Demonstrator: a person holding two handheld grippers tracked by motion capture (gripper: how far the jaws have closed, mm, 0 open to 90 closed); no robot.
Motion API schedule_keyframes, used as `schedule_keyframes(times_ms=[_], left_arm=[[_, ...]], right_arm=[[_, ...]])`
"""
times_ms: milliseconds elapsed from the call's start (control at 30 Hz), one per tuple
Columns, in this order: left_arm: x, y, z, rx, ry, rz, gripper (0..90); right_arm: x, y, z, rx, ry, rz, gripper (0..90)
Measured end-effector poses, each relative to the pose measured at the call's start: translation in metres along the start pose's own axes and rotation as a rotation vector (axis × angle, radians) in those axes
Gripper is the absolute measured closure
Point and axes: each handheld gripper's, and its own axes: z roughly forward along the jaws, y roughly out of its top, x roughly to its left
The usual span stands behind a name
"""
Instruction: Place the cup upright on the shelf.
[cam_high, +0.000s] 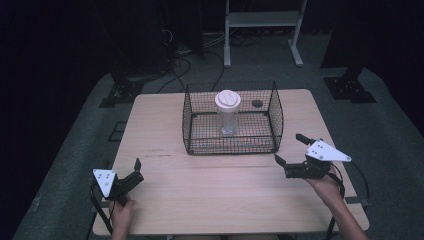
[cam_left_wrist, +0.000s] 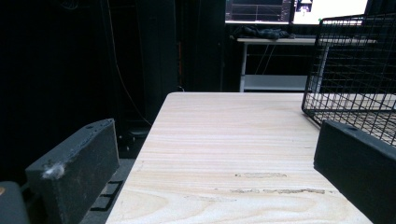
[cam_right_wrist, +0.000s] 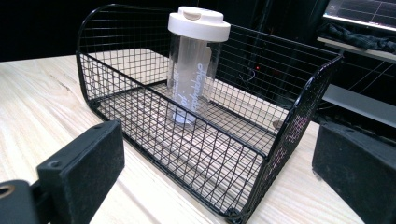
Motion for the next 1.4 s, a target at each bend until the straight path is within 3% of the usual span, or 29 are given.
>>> schedule_keyframes(times_ms=[733,1033,1167,1300,1333,1400], left_arm=[[-0.001,0.0,0.0,0.001,0.001,0.004,0.0],[-0.001,0.0,0.0,0.0,0.001,0.005,0.0],[-0.001,0.0,0.0,0.0,0.002,0.004,0.0],[-0.001,0.0,0.0,0.0,0.004,0.005,0.0],[-0.001,0.0,0.0,0.002,0.004,0.005,0.0],[-0.001,0.0,0.0,0.0,0.006,0.006,0.0]], right_arm=[[0.01,-0.034,-0.017,0.021,-0.009,0.045,1.7],[0.016,-0.041,-0.025,0.018,-0.015,0.037,1.7],[0.017,-0.045,-0.031,-0.003,-0.028,0.067,1.7],[0.018,-0.049,-0.036,0.002,-0.039,0.058,1.7],[0.02,-0.054,-0.04,-0.019,-0.027,0.098,1.7],[0.021,-0.057,-0.042,-0.03,-0.033,0.105,1.7]])
